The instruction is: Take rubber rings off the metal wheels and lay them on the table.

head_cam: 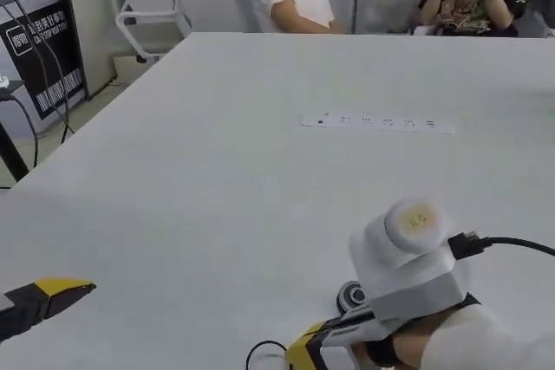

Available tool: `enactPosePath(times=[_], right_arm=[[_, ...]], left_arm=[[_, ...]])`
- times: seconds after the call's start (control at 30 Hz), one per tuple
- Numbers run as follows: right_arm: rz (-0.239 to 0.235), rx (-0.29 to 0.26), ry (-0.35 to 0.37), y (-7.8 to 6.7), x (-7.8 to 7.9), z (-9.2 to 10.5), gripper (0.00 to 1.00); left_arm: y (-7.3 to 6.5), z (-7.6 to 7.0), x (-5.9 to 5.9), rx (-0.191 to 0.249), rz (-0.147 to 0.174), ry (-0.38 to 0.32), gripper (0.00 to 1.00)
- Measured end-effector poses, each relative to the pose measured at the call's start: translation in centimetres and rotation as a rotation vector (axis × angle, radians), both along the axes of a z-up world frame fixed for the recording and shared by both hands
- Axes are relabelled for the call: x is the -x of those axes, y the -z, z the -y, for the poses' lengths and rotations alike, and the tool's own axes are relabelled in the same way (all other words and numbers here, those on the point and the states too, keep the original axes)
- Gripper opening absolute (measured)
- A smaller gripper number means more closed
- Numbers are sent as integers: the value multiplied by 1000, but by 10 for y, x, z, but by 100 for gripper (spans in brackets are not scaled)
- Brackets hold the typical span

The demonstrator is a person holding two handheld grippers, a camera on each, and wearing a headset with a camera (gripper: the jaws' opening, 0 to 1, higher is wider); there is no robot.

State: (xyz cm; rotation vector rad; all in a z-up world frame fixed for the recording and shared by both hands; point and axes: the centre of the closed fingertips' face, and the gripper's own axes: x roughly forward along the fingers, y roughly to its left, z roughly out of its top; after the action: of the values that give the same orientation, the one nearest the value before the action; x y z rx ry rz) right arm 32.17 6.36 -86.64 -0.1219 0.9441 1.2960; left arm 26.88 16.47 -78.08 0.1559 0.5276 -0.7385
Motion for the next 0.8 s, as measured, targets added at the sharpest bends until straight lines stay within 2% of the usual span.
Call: enactPosePath(times=[0.2, 0.53, 0.63, 0.7, 0.8], right_arm=[[23, 21, -9, 4, -2, -1, 0], [50, 11, 2, -5, -10, 3, 4], [56, -3, 9, -13, -11, 10, 6], [72, -33, -2, -22, -11, 14, 8], [102, -62, -7, -33, -11, 21, 13]], left_arm=[[-2, -1, 0, 1, 6, -4, 100], [-4, -4, 0, -7, 10, -8, 100], [-6, -3, 1, -10, 12, -2, 100], [-7, -2, 0, -14, 14, 3, 100], [-7, -2, 0, -19, -4, 10, 98]])
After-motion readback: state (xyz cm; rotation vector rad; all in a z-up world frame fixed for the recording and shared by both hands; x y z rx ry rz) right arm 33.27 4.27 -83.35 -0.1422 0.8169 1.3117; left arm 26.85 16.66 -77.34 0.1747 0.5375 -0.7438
